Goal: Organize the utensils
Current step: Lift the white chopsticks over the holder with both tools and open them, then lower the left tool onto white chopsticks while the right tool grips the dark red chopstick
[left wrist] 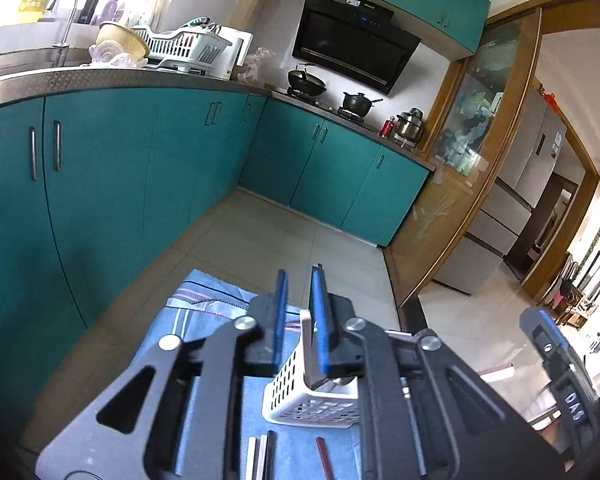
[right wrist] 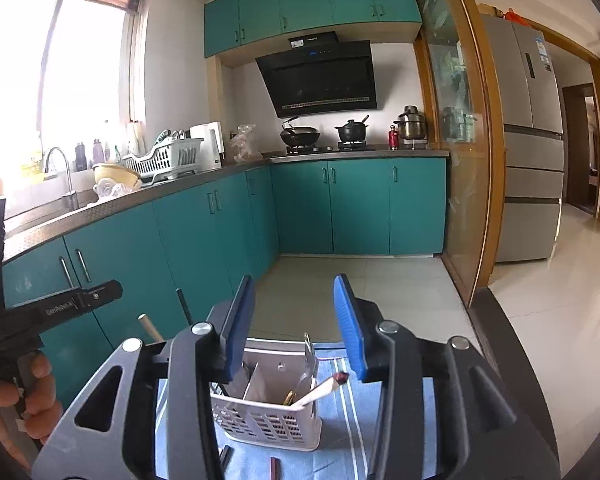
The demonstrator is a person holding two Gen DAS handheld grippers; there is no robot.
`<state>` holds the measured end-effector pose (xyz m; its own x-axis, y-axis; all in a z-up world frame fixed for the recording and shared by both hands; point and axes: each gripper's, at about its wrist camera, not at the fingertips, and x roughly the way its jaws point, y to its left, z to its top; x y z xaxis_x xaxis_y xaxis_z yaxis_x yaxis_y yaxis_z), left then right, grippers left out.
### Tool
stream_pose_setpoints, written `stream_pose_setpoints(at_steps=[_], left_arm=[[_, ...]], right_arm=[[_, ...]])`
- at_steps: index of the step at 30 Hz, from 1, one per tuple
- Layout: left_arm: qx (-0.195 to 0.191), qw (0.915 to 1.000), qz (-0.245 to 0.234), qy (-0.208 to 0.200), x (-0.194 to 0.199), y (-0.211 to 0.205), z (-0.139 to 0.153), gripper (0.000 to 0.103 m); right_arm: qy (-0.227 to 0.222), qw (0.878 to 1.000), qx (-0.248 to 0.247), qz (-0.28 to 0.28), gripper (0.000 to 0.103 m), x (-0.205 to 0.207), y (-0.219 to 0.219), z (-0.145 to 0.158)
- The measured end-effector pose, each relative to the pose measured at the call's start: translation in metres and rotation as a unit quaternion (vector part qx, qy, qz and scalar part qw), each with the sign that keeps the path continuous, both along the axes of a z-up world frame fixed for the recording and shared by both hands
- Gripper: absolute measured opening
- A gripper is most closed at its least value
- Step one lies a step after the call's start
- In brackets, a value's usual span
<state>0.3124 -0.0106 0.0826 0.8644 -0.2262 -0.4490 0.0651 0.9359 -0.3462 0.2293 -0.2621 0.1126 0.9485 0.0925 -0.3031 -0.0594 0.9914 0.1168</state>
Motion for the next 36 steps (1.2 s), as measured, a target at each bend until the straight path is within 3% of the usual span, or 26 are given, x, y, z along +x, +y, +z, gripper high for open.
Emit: stream_pose_setpoints(at_steps=[7, 12, 18, 25, 33, 36], left_arm=[[0.041, 0.9991, 0.001, -0.014, -0.024, -0.006, -0.009, 0.034], [0.091, 0.9956, -0.001, -0.023, -0.050, -0.015, -0.022, 0.040], [0.105, 0.9942, -0.022, -0.012, -0.083, -0.022, -0.052, 0.045], [0.118, 0.9924, -0.027, 0.025, -0.097, -0.023, -0.090, 0.045], [0.115, 0.9910, -0.031, 0.060, -0.096, -0.019, -0.118, 0.053], [0.125, 0.9860, -0.038, 0.104, -0.086, -0.020, -0.142, 0.054]], right_arm=[[-0.012, 1.000, 0.003, 0.012, 0.047, -0.038, -0.002, -0.005], [0.008, 0.999, 0.016, 0.034, 0.047, -0.070, -0.001, -0.029], [0.103, 0.994, 0.025, 0.039, 0.047, -0.073, 0.004, -0.091], [0.210, 0.976, 0.040, 0.040, 0.047, -0.058, 0.015, -0.159], [0.275, 0.960, -0.004, 0.049, 0.047, -0.046, 0.036, -0.200], [0.306, 0.951, -0.020, 0.040, 0.047, -0.037, 0.042, -0.219]])
